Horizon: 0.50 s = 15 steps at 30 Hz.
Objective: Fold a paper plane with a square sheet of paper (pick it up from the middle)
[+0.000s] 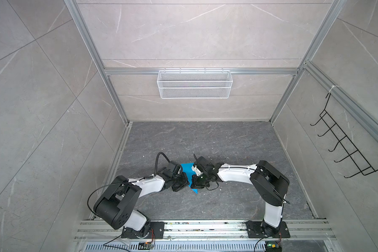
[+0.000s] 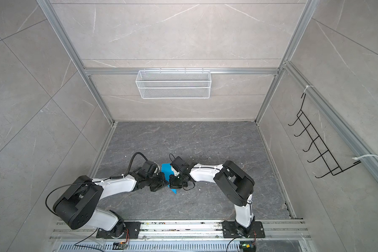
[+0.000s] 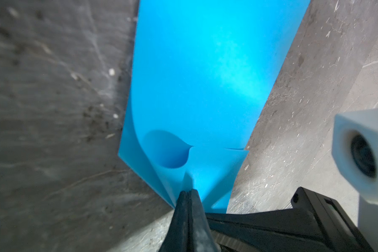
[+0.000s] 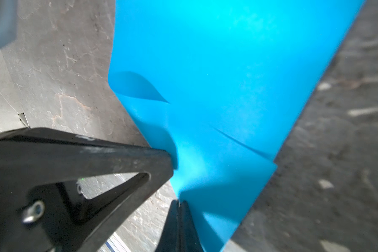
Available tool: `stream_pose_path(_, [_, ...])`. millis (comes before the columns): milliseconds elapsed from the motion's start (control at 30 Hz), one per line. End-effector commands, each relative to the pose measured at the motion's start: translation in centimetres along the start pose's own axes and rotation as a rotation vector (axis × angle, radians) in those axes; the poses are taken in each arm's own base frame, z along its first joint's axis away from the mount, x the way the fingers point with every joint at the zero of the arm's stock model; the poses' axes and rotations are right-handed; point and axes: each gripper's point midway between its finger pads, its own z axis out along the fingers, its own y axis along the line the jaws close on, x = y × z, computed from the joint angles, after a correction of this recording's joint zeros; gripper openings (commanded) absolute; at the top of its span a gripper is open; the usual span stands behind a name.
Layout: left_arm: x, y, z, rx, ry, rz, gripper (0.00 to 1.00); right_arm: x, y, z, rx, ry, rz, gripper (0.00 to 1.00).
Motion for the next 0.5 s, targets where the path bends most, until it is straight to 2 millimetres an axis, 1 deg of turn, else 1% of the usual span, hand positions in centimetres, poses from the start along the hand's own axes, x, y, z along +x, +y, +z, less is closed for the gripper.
stream_pose_path(0, [1.4, 5.6, 0.7, -0.207, 0.032, -0.076, 0.00, 1.7, -1.4, 0.4, 0.043, 0.053, 0.036, 0.00])
stream_pose_path(467, [1.5, 6.1, 0.6, -0.236, 0.033, -0.080, 0.00, 4.0, -3.0, -0.2, 0.075, 0.100, 0.054, 0.00])
